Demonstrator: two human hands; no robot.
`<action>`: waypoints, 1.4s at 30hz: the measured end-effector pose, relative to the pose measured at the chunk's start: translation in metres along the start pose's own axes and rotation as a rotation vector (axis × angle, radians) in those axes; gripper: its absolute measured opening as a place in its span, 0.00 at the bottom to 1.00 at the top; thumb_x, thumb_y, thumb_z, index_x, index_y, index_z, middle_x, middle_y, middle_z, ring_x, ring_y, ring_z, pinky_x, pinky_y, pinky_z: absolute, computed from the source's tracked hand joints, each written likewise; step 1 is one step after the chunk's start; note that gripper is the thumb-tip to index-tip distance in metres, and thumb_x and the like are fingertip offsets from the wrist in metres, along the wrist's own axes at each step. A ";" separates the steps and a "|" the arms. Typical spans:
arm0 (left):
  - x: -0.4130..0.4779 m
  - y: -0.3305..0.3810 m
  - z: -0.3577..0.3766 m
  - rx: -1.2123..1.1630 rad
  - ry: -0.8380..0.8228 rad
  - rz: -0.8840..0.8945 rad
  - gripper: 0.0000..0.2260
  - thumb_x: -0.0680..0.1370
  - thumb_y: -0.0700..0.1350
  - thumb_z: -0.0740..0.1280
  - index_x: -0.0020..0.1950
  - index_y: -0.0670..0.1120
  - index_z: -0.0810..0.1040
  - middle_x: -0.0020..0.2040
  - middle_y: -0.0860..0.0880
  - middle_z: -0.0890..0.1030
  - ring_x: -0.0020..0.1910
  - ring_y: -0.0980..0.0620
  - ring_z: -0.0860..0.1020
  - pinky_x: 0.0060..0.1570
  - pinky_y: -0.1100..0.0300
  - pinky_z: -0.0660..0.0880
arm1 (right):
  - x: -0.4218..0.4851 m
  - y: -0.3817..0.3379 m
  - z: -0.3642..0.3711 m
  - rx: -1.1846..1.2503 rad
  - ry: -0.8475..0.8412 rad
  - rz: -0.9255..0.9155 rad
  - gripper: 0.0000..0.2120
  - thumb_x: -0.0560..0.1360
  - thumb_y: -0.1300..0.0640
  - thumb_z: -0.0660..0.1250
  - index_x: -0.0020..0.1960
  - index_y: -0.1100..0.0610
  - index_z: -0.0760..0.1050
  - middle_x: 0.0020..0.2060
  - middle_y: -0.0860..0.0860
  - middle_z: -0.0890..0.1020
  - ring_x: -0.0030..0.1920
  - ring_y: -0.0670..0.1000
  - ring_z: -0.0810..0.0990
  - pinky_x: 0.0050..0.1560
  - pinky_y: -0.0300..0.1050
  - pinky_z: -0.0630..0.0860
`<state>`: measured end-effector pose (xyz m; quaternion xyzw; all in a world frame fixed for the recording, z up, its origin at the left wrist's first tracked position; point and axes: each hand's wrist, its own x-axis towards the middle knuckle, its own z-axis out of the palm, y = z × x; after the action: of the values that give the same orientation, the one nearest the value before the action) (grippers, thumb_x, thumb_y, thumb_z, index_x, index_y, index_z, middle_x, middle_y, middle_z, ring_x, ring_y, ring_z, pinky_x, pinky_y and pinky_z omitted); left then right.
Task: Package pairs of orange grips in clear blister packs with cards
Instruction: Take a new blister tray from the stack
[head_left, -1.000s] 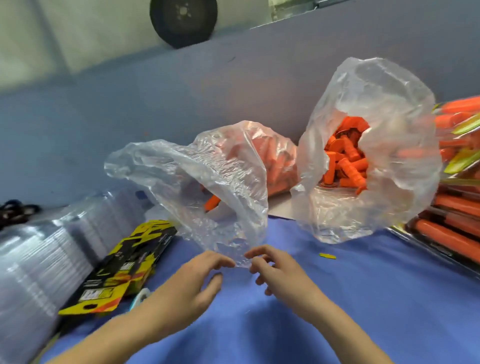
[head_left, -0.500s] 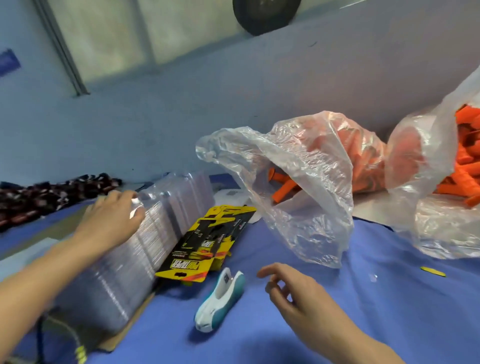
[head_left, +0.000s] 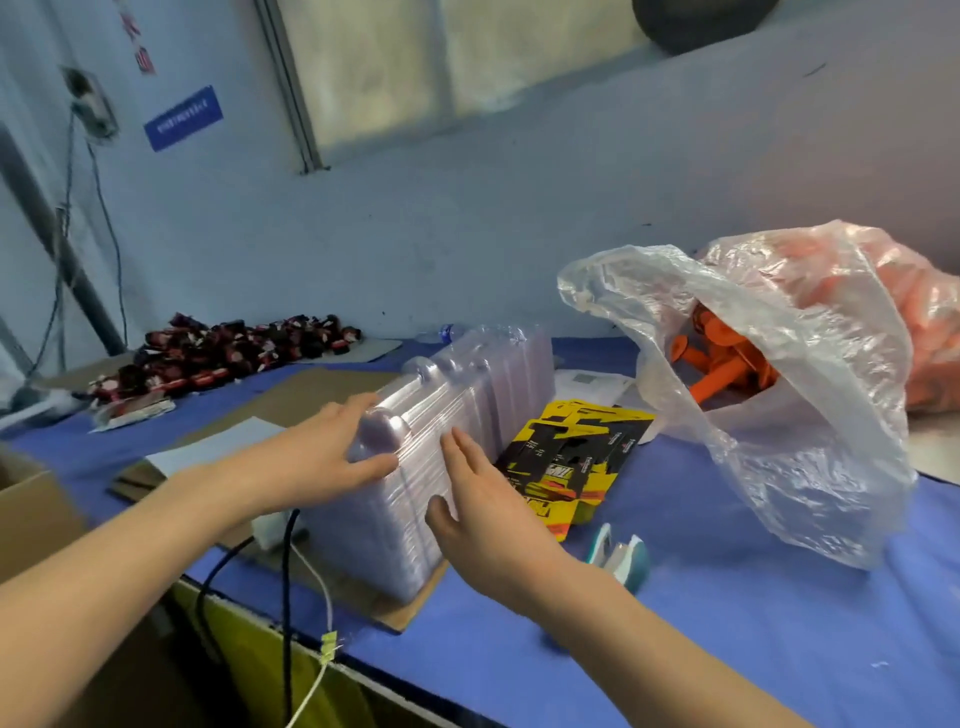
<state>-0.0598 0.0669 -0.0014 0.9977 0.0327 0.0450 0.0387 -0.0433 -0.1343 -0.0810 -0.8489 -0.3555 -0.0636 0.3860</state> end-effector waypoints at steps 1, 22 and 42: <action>-0.004 -0.004 -0.001 -0.014 0.003 0.025 0.37 0.75 0.67 0.64 0.78 0.58 0.52 0.74 0.48 0.67 0.68 0.49 0.72 0.61 0.57 0.69 | 0.006 -0.005 0.007 0.004 -0.020 0.008 0.32 0.82 0.53 0.54 0.81 0.56 0.42 0.80 0.49 0.43 0.79 0.49 0.47 0.73 0.38 0.48; -0.023 -0.029 0.005 0.291 0.129 0.319 0.29 0.75 0.72 0.44 0.74 0.63 0.57 0.69 0.54 0.76 0.60 0.49 0.79 0.54 0.51 0.76 | 0.008 -0.005 0.059 -0.096 -0.004 -0.025 0.36 0.82 0.53 0.55 0.79 0.51 0.34 0.79 0.46 0.36 0.76 0.52 0.60 0.66 0.43 0.69; -0.012 -0.009 -0.031 0.391 0.933 0.315 0.14 0.83 0.46 0.57 0.43 0.40 0.76 0.25 0.49 0.73 0.19 0.49 0.70 0.21 0.62 0.62 | 0.014 -0.017 0.029 -0.094 0.050 0.036 0.27 0.82 0.52 0.54 0.79 0.52 0.52 0.79 0.47 0.52 0.76 0.53 0.59 0.72 0.48 0.62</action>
<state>-0.0748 0.0776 0.0276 0.8531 -0.0961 0.4823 -0.1741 -0.0495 -0.0983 -0.0856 -0.8705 -0.3269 -0.0945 0.3556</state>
